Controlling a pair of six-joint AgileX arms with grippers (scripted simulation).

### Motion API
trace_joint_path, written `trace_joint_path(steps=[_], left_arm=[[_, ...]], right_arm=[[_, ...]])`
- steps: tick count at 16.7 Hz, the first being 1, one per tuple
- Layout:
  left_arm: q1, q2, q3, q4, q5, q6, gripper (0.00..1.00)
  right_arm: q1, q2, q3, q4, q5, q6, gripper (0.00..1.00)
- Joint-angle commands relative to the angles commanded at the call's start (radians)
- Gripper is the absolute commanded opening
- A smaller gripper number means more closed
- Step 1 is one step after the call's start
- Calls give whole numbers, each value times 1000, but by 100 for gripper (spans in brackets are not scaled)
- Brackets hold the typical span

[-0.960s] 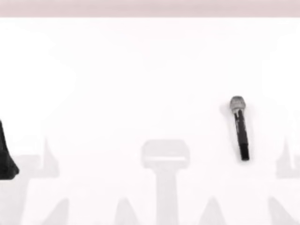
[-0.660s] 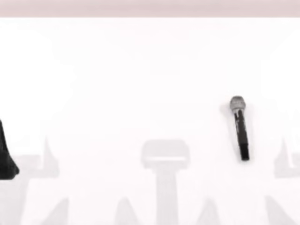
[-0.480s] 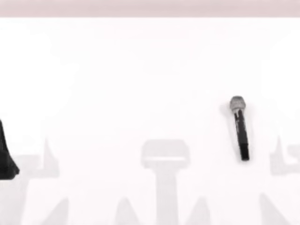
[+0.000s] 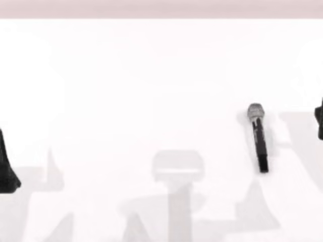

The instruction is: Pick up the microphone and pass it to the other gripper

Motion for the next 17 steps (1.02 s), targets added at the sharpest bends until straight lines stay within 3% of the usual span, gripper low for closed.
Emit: trace_joint_path(steps=[9,17], left_arm=[[0,0,0,0,0,0,100],[0,0,0,0,0,0,100]], right_arm=[[144,763,562,-365,-10,160,100],[174,908,661,-460,-5,192,100]])
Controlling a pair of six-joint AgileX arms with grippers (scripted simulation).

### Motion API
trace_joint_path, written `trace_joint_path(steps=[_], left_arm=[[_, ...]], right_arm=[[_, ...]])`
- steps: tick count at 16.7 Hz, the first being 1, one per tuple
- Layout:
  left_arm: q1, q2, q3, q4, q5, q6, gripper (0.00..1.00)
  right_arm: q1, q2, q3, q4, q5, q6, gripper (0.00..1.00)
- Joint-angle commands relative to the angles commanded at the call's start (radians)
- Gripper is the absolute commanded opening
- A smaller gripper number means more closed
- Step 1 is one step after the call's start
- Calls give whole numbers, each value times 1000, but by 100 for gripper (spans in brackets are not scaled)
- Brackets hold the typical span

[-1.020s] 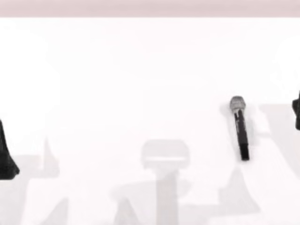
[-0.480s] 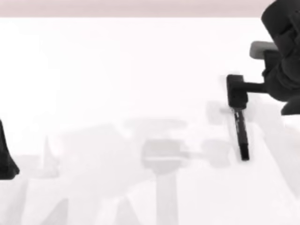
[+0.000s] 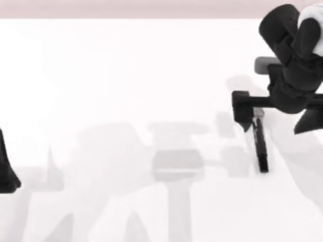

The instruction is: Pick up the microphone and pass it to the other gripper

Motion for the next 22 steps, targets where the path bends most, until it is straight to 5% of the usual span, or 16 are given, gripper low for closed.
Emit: trace_joint_path(steps=[16,22], left_arm=[[0,0,0,0,0,0,100],[0,0,0,0,0,0,100]], right_arm=[[5,187,-161,348,2,8,100],[5,187,-161,348,2,8,55]])
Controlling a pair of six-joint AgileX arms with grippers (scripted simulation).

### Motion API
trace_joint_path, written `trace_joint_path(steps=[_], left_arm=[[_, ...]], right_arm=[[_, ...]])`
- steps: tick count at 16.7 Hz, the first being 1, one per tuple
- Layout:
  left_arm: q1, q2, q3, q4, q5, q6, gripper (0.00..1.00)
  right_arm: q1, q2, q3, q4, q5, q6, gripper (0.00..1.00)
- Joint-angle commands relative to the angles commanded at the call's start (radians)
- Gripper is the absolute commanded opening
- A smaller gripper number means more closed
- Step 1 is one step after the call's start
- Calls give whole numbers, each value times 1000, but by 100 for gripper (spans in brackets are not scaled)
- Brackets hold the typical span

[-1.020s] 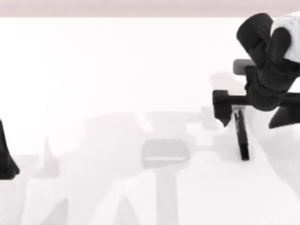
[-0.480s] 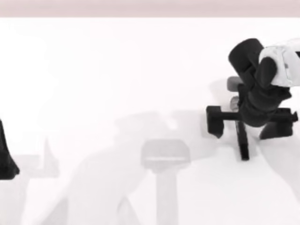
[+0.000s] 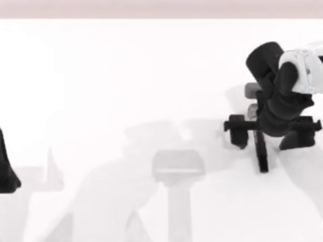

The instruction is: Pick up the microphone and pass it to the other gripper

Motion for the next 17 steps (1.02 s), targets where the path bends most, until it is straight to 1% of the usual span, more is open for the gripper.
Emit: trace_joint_path(steps=[7,8,15,16,17], left_arm=[[0,0,0,0,0,0,100],[0,0,0,0,0,0,100],[0,0,0,0,0,0,100],[0,0,0,0,0,0,100],[0,0,0,0,0,0,100]], right_arm=[[0,0,0,0,0,0,2],[0,0,0,0,0,0,0],[0,0,0,0,0,0,0],[-5,-66,12,-50,58,-28,0],[-5,-66,12,-49,58,-28,0]])
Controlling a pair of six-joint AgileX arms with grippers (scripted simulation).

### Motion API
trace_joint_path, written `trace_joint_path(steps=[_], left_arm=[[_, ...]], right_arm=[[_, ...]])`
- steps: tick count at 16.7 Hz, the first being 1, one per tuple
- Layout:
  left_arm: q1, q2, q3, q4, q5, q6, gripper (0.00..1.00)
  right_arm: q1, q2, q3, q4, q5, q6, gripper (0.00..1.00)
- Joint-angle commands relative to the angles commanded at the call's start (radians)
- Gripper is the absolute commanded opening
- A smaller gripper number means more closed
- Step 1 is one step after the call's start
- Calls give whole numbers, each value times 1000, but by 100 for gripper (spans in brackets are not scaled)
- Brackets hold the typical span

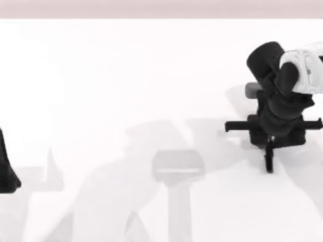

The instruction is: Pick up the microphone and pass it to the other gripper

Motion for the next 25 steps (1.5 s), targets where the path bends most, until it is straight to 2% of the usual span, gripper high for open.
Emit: trace_joint_path(steps=[3,6,9,16,19,22,25], left_arm=[[0,0,0,0,0,0,100],[0,0,0,0,0,0,100],[0,0,0,0,0,0,100],[0,0,0,0,0,0,100],[0,0,0,0,0,0,100],[0,0,0,0,0,0,100],[0,0,0,0,0,0,100]], right_arm=[[3,-10,-10,62,-22,-18,0],[4,-40,-43,213,-72,-56,0],[3,-83,-100,441,-143,-108,0],[-5,-232,-281,1108,-335,-257,0],[-8,-304,-346,1326,-403,-314,0],[-12,-361,-386,1449,-447,-354,0],[-13,-378,-397,1480,-458,-365,0]])
